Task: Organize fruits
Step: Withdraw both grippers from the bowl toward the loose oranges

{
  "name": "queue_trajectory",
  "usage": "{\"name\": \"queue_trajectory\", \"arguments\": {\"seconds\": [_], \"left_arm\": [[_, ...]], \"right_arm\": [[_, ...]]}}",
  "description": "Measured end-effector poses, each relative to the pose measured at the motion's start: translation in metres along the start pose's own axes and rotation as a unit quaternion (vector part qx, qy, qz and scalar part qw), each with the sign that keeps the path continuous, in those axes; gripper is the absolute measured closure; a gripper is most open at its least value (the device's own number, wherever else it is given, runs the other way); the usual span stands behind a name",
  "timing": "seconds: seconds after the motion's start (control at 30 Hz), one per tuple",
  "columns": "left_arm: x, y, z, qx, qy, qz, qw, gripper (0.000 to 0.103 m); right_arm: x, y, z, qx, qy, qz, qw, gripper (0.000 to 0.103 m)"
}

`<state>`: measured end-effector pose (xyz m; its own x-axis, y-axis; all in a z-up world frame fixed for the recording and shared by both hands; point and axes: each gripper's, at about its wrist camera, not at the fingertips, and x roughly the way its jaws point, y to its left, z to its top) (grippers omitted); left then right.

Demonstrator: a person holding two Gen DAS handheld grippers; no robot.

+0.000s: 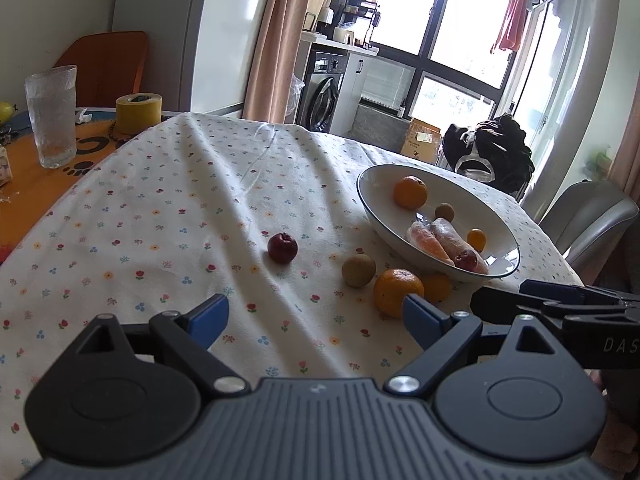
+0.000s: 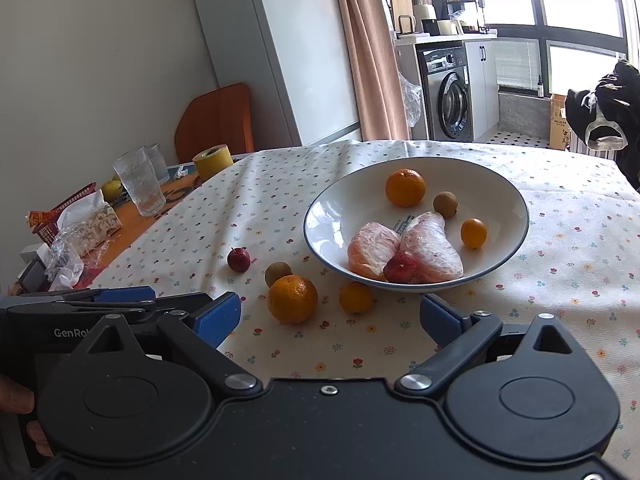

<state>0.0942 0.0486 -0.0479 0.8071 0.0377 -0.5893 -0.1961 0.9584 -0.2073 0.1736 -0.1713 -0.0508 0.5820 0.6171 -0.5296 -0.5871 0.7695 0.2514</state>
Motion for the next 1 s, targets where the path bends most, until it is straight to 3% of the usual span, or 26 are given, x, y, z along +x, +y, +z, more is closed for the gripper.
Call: {"name": "queue_trajectory", "arguments": {"seconds": [0.17,0.4,0.57,0.67,0.83,1.0], "left_arm": [[0.004,-0.003,0.000,0.004,0.004,-0.012,0.9999,0.011],[0.017,-0.013,-0.002,0.015,0.012,-0.029,0.9994,0.012],[0.029,-0.023,-0.002,0.024,0.016,-0.040,0.9988,0.014],[0.035,-0.028,-0.001,0.025,0.017,-0.046,0.9985,0.018],[0.047,-0.035,0.000,0.021,0.025,-0.058,0.9978,0.037],[0.056,-0.041,0.000,0.023,0.027,-0.061,0.9975,0.045]], "right_arm": [[0.004,-0.007,-0.003,0.008,0.008,-0.003,1.000,0.016],[0.007,-0.024,-0.006,0.037,0.010,0.000,0.999,0.017],[0.011,-0.038,-0.008,0.062,0.018,0.007,0.998,0.029],[0.012,-0.045,-0.009,0.074,0.020,0.012,0.997,0.031],[0.013,-0.055,-0.010,0.091,0.022,0.019,0.995,0.034],[0.016,-0.062,-0.010,0.106,0.027,0.027,0.994,0.039]]}}
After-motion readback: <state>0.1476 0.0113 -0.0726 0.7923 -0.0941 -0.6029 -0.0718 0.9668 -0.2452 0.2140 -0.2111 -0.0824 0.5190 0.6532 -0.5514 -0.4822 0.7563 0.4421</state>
